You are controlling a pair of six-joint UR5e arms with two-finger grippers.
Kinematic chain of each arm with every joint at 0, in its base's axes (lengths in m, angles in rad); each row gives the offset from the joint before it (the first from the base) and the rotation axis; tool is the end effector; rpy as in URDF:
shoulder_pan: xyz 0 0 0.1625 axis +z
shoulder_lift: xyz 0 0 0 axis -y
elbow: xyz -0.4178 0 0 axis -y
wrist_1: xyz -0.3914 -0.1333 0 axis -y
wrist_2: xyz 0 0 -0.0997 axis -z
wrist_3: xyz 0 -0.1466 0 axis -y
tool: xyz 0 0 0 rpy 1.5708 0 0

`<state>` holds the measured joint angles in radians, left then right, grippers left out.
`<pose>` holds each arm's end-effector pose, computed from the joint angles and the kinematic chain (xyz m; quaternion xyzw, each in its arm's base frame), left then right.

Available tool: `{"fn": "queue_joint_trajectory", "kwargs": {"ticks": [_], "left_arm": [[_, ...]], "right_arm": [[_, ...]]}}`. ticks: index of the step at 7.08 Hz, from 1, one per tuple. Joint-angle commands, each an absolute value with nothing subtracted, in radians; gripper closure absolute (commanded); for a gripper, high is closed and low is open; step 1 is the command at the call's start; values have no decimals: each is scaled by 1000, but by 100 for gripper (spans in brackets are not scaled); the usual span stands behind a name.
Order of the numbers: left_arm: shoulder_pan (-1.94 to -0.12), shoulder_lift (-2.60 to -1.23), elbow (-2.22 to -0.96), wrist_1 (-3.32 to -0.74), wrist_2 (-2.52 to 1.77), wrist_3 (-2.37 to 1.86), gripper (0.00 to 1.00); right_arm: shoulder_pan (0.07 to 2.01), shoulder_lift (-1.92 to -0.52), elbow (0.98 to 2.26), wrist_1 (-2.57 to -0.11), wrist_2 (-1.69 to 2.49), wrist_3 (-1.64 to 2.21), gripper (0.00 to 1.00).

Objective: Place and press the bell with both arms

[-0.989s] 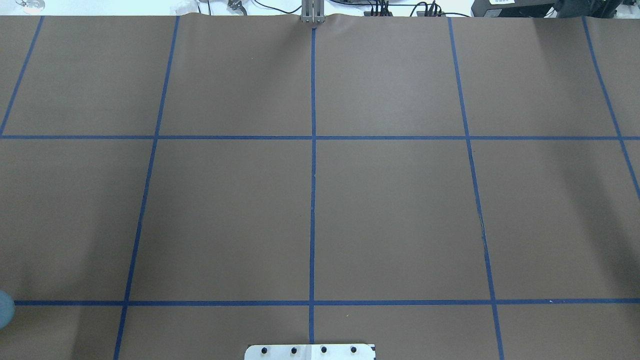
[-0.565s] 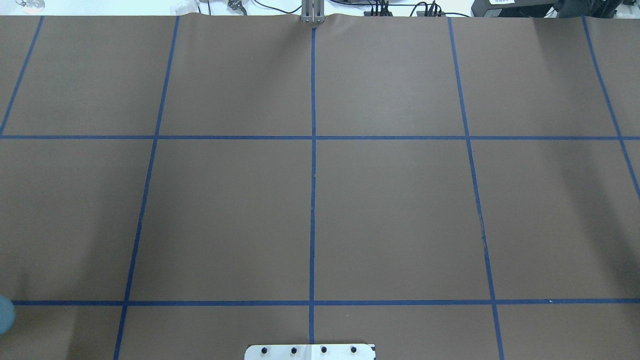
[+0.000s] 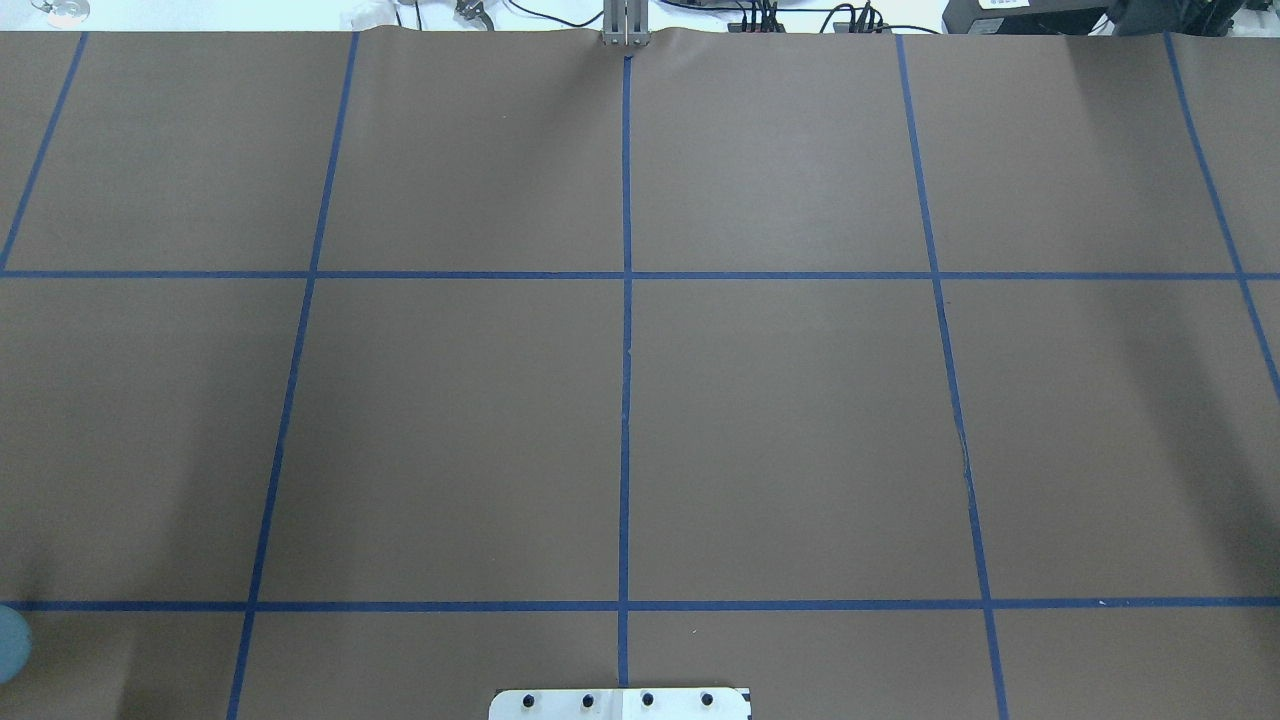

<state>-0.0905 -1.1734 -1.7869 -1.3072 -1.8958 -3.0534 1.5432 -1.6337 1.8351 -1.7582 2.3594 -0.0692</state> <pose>0.2446 -0.1090 0.7866 0.0185 -0.2682 -0.7066 0.6545 0.0166 -0.4590 0.6031 0.0145 -0.3839 -0.0474 0.9220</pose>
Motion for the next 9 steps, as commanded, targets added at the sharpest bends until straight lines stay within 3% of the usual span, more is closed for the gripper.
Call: {"fn": "queue_joint_trajectory", "kwargs": {"ticks": [1,2,3,4,5,6,7,9], "left_arm": [[-74,-1173,-1761,-1335,-1896,-3054,0],[-69,-1173,-1761,-1335,-1896,-3054,0],[-60,-1173,-1761,-1333,-1896,-3056,9],[-60,-1173,-1761,-1332,-1898,-3056,27],[-57,-1173,-1761,-1325,-1898,-3060,63],[-43,-1173,-1761,-1319,-1898,-3077,90],[-43,-1166,-1764,-1303,-1898,-3076,100],[-44,-1077,-1820,-1304,-1898,-3051,100]], "right_arm": [[1543,-1637,1848,-1759,2362,-69,0],[1543,-1635,1848,-1759,2362,-69,0],[1543,-1635,1848,-1759,2362,-69,0],[1543,-1635,1848,-1759,2362,-69,0],[1543,-1635,1848,-1759,2362,-69,0],[1543,-1635,1847,-1759,2362,-69,0],[1543,-1635,1847,-1761,2362,-69,0],[1543,-1635,1847,-1767,2364,-69,0]]}}
